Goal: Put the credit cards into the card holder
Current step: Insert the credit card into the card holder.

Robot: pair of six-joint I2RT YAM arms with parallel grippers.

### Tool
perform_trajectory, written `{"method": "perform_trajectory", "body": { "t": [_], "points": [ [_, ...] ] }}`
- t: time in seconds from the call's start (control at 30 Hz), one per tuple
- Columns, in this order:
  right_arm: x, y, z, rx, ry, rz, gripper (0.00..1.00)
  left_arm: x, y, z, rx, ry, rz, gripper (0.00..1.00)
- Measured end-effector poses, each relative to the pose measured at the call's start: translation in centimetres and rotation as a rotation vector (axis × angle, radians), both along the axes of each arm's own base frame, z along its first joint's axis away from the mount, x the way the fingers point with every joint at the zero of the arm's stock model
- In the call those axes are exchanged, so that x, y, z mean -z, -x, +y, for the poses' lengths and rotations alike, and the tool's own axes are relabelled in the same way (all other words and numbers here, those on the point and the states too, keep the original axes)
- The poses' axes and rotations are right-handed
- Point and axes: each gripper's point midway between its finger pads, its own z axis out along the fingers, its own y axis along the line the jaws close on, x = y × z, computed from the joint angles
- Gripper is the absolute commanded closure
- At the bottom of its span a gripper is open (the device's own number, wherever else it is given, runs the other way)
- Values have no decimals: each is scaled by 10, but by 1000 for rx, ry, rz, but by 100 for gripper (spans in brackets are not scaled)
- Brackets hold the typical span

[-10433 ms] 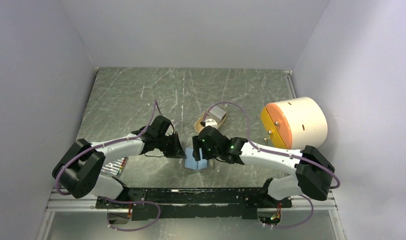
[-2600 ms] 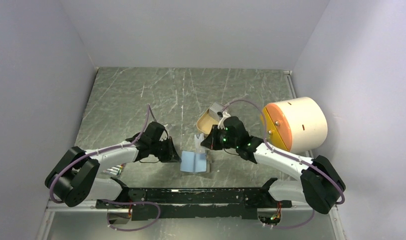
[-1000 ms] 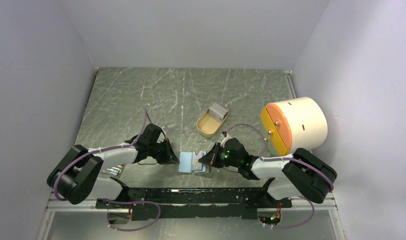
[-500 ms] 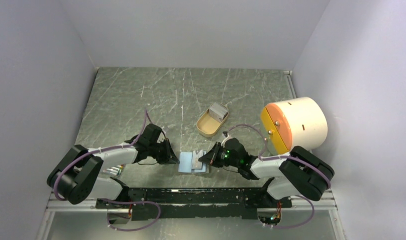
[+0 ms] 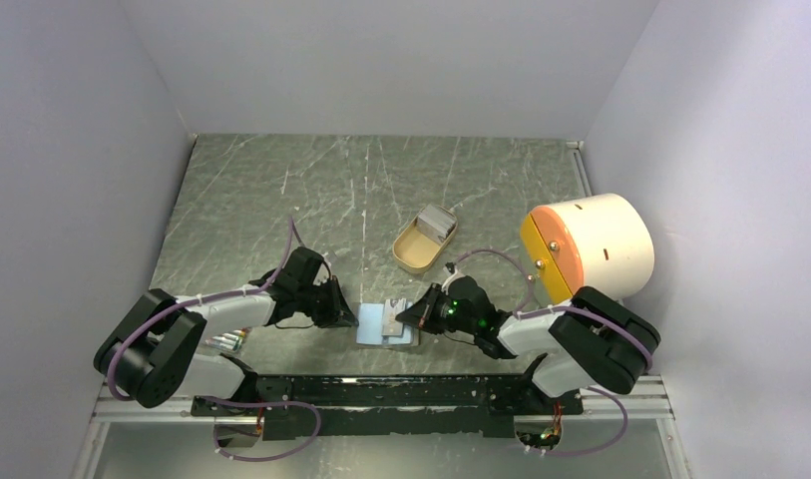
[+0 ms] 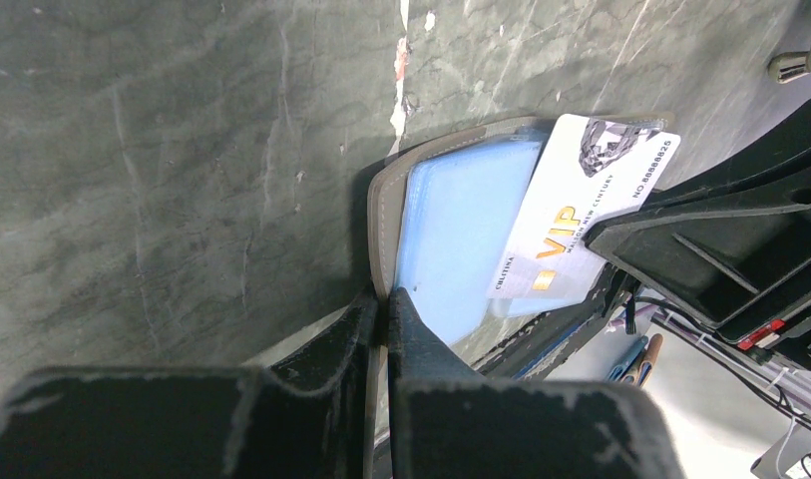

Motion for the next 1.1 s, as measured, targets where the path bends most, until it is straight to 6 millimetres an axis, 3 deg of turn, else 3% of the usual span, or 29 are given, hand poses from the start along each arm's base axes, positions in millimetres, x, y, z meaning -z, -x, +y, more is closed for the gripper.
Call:
{"method": "perform_trajectory", "body": {
  "t": [0.37,1.1],
  "points": [
    [-6,2,-2,1,-15,-11,100,0,0,0,0,1,0,91],
    [3,10,1,-32,-5,13,100,-1,0,0,0,2,-2,91]
  ]
}}
